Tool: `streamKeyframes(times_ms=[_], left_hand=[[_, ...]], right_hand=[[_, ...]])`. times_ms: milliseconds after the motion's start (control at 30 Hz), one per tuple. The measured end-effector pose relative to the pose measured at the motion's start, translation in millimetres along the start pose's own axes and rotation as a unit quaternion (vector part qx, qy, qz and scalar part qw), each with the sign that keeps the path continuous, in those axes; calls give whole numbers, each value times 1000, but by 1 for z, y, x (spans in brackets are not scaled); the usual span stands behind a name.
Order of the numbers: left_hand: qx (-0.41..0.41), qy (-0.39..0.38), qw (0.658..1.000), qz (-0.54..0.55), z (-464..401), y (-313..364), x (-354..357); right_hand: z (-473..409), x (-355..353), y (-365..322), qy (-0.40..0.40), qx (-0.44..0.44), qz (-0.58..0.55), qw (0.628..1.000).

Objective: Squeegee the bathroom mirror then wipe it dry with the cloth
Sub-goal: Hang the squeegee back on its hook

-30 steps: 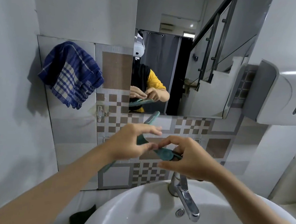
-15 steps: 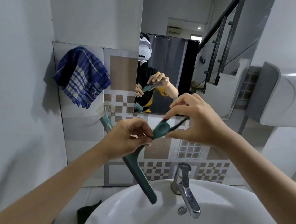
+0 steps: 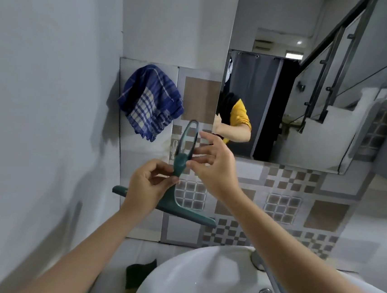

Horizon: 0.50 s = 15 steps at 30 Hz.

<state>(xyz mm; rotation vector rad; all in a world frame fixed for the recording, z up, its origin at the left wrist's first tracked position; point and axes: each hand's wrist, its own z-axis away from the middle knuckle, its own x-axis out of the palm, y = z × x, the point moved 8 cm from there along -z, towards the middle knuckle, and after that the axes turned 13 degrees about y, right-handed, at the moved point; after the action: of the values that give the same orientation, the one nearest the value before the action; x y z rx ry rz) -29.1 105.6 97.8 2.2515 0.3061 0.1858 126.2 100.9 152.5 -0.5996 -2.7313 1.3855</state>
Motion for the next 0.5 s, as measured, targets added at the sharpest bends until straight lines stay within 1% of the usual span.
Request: streamKeyframes(times_ms=[100,200,333,500], left_hand=[[-4,36,998,-44,-4,-31,-13],[-25,46,996,-78,-2,-62,-14],[-63,49,993,-84,3,-99,-9],[-98,46,990,-93,2,-128,-2]], right_hand=[[0,27,24,-17,20,2,1000],[0,46,50,-22,36,10,999],[-1,65,83,-29,50,34,998],[-6,77,116,-38,68,64,995]])
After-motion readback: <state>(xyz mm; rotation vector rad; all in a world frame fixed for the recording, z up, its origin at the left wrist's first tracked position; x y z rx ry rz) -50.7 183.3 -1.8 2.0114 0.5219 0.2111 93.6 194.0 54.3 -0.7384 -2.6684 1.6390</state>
